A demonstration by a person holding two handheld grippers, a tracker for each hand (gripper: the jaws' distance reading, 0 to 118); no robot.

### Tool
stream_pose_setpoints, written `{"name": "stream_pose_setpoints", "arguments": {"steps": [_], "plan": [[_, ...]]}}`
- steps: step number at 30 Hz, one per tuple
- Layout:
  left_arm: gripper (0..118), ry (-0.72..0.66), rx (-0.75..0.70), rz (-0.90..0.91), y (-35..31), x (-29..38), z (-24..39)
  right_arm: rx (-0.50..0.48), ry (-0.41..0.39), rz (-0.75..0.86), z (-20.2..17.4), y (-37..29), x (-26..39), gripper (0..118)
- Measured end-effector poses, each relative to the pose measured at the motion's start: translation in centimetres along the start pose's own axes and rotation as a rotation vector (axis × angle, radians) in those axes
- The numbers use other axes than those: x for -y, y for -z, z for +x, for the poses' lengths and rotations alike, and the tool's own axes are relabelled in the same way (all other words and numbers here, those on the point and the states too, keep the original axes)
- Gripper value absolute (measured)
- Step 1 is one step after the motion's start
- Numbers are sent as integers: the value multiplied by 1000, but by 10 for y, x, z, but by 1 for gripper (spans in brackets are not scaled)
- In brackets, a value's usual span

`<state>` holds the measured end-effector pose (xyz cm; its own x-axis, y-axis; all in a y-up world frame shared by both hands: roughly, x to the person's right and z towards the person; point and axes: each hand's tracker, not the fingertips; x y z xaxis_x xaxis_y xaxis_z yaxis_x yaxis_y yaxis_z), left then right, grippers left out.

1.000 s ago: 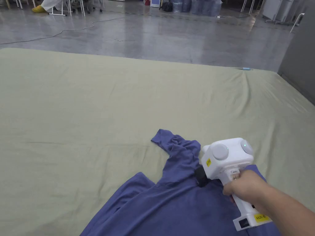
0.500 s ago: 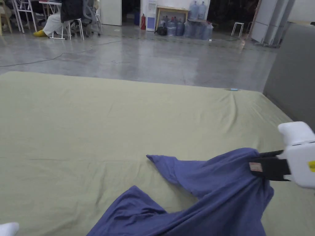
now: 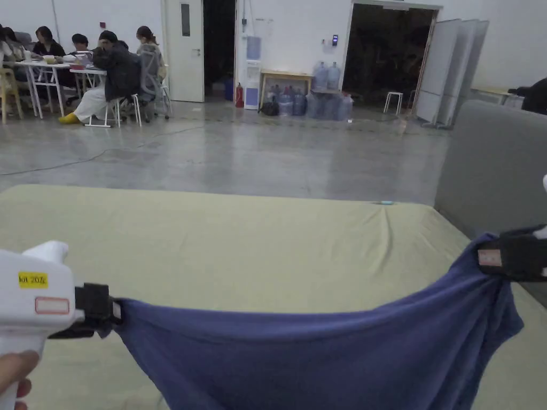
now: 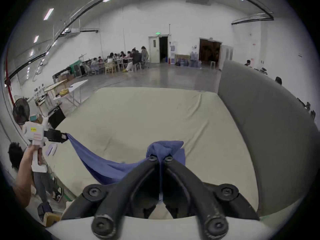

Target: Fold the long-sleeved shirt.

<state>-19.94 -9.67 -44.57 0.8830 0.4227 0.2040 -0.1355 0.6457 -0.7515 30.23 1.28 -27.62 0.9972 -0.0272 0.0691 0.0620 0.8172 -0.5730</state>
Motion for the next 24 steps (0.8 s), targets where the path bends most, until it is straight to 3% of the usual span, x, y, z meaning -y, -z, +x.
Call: {"name": "stream_pose_setpoints", "arguments": {"steps": [2, 5, 9, 14, 16, 18, 20, 22, 24], "plan": [[0, 56, -26, 68, -13, -44, 17, 25, -21, 28, 0, -2, -41, 0], [0, 54, -25, 162, -34, -112, 37, 114, -115, 103, -7, -4, -106, 0], [0, 100, -79, 270, -55, -198, 65, 156, -123, 166, -11, -2, -192, 0], [0, 140, -135, 348, -61, -280, 94, 240, -194, 207, -32, 7, -284, 0], [0, 78, -218, 381, -64, -308, 102, 279, -210, 260, -40, 5, -320, 0], [0, -6, -137, 430, -77, -331, 107, 343, -256, 310, -48, 6, -345, 0], [0, -45, -98, 506, -85, -343, 112, 354, -228, 331, -53, 6, -361, 0], [0, 15, -217, 484, -85, -354, 124, 357, -189, 324, -50, 11, -379, 0], [0, 12, -189, 487, -88, -360, 127, 357, -174, 340, -51, 12, -384, 0]]}}
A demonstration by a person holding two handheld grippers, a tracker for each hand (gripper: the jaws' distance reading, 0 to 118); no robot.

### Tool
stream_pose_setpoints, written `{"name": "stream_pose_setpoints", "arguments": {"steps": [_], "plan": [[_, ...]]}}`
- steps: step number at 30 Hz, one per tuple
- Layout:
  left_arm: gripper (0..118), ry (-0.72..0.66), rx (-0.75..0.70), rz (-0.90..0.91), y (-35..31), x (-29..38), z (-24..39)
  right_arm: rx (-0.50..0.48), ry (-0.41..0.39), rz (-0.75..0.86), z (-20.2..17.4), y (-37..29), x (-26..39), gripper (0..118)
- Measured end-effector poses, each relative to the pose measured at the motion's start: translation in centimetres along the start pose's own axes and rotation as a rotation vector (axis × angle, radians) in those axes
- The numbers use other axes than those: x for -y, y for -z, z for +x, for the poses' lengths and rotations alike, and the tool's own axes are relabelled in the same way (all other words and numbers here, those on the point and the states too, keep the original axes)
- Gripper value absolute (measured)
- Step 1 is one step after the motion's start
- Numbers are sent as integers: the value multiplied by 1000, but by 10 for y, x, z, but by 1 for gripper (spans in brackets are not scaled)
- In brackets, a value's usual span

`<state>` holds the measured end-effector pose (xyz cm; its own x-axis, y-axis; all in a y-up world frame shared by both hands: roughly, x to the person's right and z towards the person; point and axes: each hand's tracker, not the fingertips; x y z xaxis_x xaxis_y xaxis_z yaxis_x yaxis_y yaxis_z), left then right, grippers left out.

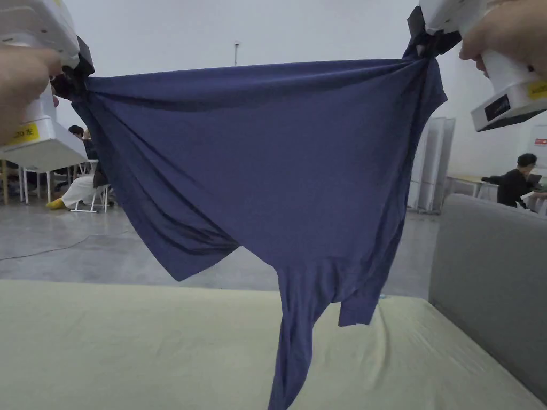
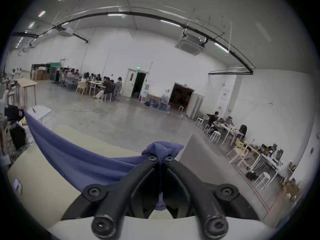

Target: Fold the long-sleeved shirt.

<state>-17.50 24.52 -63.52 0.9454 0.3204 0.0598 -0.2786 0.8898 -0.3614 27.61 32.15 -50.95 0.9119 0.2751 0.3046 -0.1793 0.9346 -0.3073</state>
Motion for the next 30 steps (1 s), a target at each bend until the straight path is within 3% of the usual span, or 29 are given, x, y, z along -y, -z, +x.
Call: {"name": "stream_pose_setpoints", "arguments": {"steps": [4, 6, 9, 19, 22, 26, 30], "plan": [[0, 17, 13, 24, -5, -7, 2, 20, 16, 6, 2, 8, -2, 0], [0, 36, 11, 31, -5, -3, -1, -12, 56, 4, 5, 16, 7, 0], [0, 70, 15, 1, 6, 17, -11, -64, 56, -55, 1, 33, 44, 0], [0, 215, -9, -421, 59, 215, -83, -278, -41, -392, -50, 79, 320, 0], [0, 194, 21, -535, 52, 286, -117, -340, 9, -454, -56, 56, 398, 0], [0, 273, -27, -635, 20, 375, -160, -417, -16, -505, -64, 7, 486, 0], [0, 241, -2, -721, -36, 450, -199, -478, -62, -563, -71, -60, 551, 0]]}}
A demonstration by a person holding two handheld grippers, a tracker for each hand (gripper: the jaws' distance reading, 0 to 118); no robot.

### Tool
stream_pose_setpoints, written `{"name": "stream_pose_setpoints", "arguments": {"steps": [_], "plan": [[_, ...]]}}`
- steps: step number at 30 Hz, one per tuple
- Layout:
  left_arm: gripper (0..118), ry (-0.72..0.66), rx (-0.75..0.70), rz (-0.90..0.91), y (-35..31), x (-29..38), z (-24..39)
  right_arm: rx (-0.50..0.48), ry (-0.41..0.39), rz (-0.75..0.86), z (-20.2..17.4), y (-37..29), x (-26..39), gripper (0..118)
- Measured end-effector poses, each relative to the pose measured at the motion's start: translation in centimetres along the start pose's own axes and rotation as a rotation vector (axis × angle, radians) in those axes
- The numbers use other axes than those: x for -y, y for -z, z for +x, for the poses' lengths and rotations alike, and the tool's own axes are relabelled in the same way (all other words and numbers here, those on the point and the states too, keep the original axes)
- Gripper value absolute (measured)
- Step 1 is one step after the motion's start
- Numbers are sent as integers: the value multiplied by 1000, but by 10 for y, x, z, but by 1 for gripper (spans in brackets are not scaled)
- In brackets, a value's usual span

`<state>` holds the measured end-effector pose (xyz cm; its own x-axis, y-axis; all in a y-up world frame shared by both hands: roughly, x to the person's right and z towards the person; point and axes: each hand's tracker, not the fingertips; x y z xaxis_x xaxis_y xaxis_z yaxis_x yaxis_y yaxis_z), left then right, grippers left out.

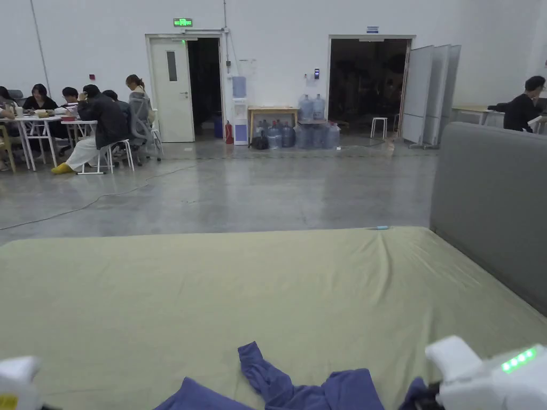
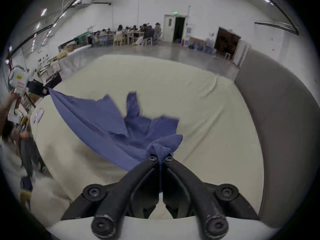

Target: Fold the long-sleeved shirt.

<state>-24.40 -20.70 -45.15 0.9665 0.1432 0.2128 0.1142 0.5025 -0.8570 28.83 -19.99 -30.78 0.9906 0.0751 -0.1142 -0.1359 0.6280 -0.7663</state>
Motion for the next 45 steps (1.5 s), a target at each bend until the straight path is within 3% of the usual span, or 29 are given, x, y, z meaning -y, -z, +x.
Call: {"name": "stream_pose_setpoints", "arguments": {"steps": [9, 13, 18, 23, 30, 31, 32, 33, 34, 35, 36, 37, 41, 42, 43, 44, 45], "plan": [[0, 30, -15, -158, 6, 157, -14, 18, -104, -209, -61, -1, 128, 0], [0, 0, -16, -209, 28, 191, -37, -27, -60, -275, -71, 7, 154, 0], [0, -1, -27, -261, 50, 215, -41, -15, -55, -369, -82, 31, 169, 0], [0, 2, -57, -298, 76, 224, -37, -18, 33, -468, -76, 62, 175, 0], [0, -47, -45, -289, 68, 223, -38, -22, 89, -478, -74, 80, 186, 0], [7, -82, -28, -283, 66, 222, -40, -23, 84, -477, -74, 81, 186, 1], [39, -114, -10, -271, 62, 220, -43, -26, 79, -477, -74, 79, 185, 6], [84, -150, 10, -246, 55, 219, -43, -28, 81, -478, -72, 78, 183, 12], [113, -172, -4, -227, 48, 217, -42, -22, 99, -487, -70, 74, 178, 29], [115, -185, -4, -191, 37, 213, -40, -32, 158, -471, -65, 61, 171, 66], [114, -206, 20, -127, 23, 209, -39, -64, 178, -419, -62, 45, 163, 87], [114, -227, 57, -46, 3, 203, -41, -66, 180, -361, -62, 28, 155, 94], [112, -271, 114, 44, -31, 190, -25, -42, 208, -196, -64, -27, 131, 94], [104, -263, 115, 26, -30, 189, -19, -50, 229, -181, -68, -30, 131, 92], [76, -220, 121, -46, -25, 189, -12, -57, 255, -190, -73, -29, 133, 81], [10, -186, 110, -99, -20, 191, -4, -70, 276, -192, -77, -28, 136, 32], [0, -141, 79, -125, -11, 194, 3, -84, 285, -193, -85, -25, 142, 0]]}}
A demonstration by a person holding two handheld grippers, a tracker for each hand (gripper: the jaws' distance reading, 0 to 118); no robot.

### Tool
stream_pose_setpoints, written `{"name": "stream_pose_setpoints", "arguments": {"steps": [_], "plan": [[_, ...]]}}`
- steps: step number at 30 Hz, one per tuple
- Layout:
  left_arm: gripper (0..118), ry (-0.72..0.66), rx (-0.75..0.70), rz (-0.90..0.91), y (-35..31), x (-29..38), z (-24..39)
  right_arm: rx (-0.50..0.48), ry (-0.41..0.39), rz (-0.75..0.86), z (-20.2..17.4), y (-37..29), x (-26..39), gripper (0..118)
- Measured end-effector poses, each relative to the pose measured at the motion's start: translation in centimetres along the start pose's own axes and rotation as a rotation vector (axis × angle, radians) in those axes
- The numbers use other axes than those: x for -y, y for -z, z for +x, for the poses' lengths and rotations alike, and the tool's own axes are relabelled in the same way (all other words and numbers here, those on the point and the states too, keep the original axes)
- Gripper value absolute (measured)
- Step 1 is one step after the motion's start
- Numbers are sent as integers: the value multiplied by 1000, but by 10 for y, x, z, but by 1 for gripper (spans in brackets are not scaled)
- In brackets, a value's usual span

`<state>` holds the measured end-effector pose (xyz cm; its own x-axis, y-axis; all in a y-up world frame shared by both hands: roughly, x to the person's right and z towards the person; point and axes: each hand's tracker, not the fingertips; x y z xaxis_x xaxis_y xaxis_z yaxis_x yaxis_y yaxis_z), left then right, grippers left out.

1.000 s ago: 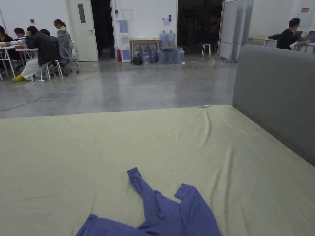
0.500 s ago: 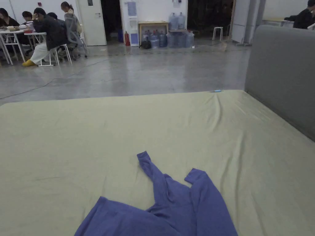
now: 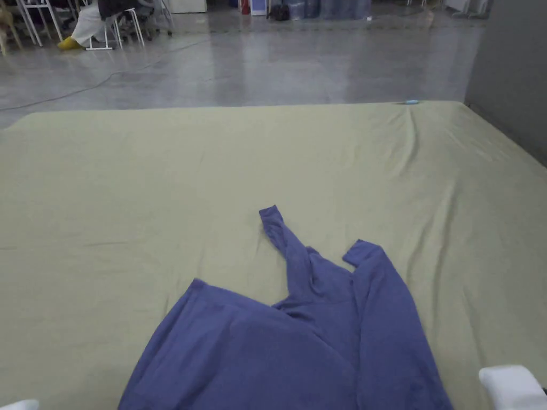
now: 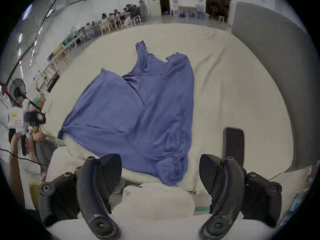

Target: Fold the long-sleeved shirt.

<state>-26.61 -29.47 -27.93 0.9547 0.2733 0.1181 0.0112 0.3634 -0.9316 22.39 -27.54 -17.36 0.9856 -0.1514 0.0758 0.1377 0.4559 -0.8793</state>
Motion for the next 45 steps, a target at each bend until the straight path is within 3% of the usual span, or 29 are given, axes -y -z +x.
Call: {"name": "stream_pose_setpoints", "arguments": {"steps": [3, 6, 10, 14, 15, 16, 17, 18, 20, 21, 23, 25, 27, 29, 30, 32, 35, 39, 42, 45], "plan": [[0, 60, -58, -34, 25, 10, 18, -25, 39, -47, -17, 22, 21, 0], [0, 21, 15, -52, 37, 0, 22, -152, 62, -87, -26, 36, 27, 0], [0, 69, 1, 28, 26, -27, 36, -115, 35, -59, -20, 42, -2, 0], [0, 65, 39, 75, 11, -34, 48, -70, 58, 54, 14, 53, -88, 0], [0, 60, 48, 78, 7, -33, 51, -60, 76, 93, 24, 59, -116, 11], [0, 57, 51, 78, 4, -32, 53, -34, 86, 124, 29, 68, -140, 45], [0, 59, 48, 78, 2, -31, 54, 6, 82, 145, 34, 79, -168, 100], [0, 58, 50, 77, 1, -29, 56, 31, 86, 141, 39, 98, -196, 118], [0, 56, 52, 67, 0, -28, 55, 37, 108, 127, 57, 137, -247, 118], [0, 56, 52, 62, 0, -27, 56, 95, 124, 81, 60, 162, -271, 118], [0, 59, 48, 52, -1, -25, 56, 146, 185, -16, 73, 208, -301, 118], [0, 58, 41, 45, -3, -24, 54, 124, 273, -105, 83, 245, -315, 116], [0, 46, 33, 41, -5, -24, 50, 126, 358, -154, 90, 268, -312, 75], [0, 30, 29, 38, -6, -25, 46, 172, 384, -182, 90, 276, -313, 69], [0, 25, 28, 38, -7, -26, 44, 191, 331, -156, 87, 272, -308, 57], [0, 27, 24, 37, -6, -27, 43, 212, 243, -147, 77, 264, -309, 1], [0, 38, 32, 38, -4, -30, 45, 211, 194, -108, 77, 229, -300, 1], [0, 52, 76, 50, -7, -30, 56, 120, 164, -12, 80, 159, -292, 1], [0, 61, 106, 68, -16, -23, 61, 44, 71, 126, 54, 72, -253, 1], [0, 62, 118, 59, -17, -14, 59, 30, -19, 154, 22, 4, -187, 1]]}}
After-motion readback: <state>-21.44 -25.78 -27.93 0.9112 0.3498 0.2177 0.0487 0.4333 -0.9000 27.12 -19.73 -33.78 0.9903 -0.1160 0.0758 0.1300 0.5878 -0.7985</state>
